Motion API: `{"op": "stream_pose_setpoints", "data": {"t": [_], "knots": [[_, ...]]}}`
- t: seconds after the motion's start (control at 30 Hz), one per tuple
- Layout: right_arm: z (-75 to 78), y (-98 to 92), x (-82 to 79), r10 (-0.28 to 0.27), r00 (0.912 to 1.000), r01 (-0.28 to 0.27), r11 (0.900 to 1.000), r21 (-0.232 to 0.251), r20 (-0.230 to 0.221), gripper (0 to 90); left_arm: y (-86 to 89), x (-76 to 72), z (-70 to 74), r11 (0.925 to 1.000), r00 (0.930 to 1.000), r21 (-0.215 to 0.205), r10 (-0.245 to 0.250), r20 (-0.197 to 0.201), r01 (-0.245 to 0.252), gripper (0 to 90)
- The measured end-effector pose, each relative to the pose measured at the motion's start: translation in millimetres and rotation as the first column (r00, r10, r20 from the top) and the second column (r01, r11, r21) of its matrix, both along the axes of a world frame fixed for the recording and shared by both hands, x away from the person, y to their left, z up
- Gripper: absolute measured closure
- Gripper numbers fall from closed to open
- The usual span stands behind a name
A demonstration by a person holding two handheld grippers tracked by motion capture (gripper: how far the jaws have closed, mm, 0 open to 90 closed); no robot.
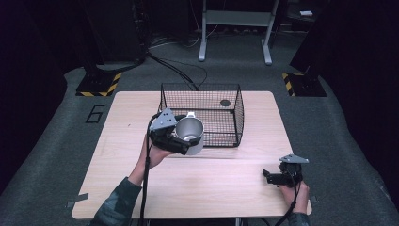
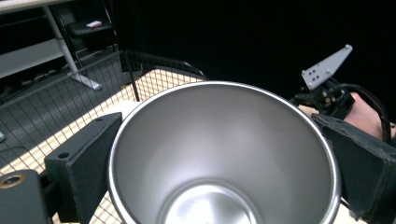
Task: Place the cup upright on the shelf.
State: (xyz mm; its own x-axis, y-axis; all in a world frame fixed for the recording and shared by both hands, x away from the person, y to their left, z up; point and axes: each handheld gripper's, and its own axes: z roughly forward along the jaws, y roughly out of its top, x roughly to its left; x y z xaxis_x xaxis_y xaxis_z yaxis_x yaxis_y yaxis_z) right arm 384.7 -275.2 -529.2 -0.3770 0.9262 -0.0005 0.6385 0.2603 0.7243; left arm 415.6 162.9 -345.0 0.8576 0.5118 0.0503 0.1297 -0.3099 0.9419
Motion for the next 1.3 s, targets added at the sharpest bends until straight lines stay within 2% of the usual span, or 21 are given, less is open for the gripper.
{"op": "stream_pose_setpoints", "data": {"t": [0.27, 0.57, 0.8, 1.2, 1.3], "knots": [[0.0, 0.0, 0.0, 0.000, 1.0000, 0.000, 1.000, 0.000, 0.000, 4.1, -5.6, 20.4, 9.9, 0.9998, 0.9998, -0.004, 0.019, 0.001, -0.019, 6.3], [0.0, 0.1, 0.0, -0.001, 1.0000, 0.001, 1.000, 0.000, 0.000, 4.1, -9.4, 36.3, 17.1, 0.9995, 0.9996, -0.016, 0.027, 0.008, -0.027, 6.3], [0.0, 0.1, 0.0, -0.001, 1.0000, 0.001, 1.000, 0.001, 0.001, 4.0, -12.8, 52.1, 19.3, 0.9988, 0.9992, -0.028, 0.039, -0.002, -0.039, 6.3], [-0.3, 0.2, 0.1, -0.001, 1.0000, 0.001, 1.000, 0.004, 0.006, 4.0, -18.9, 70.8, 22.8, 0.9978, 0.9983, -0.032, 0.058, -0.011, -0.058, 6.3], [-0.5, 0.3, 0.2, -0.004, 1.0000, 0.004, 1.000, 0.003, 0.008, 4.0, -20.6, 77.5, 20.9, 0.9967, 0.9970, -0.027, 0.076, -0.015, -0.077, 6.3]]}}
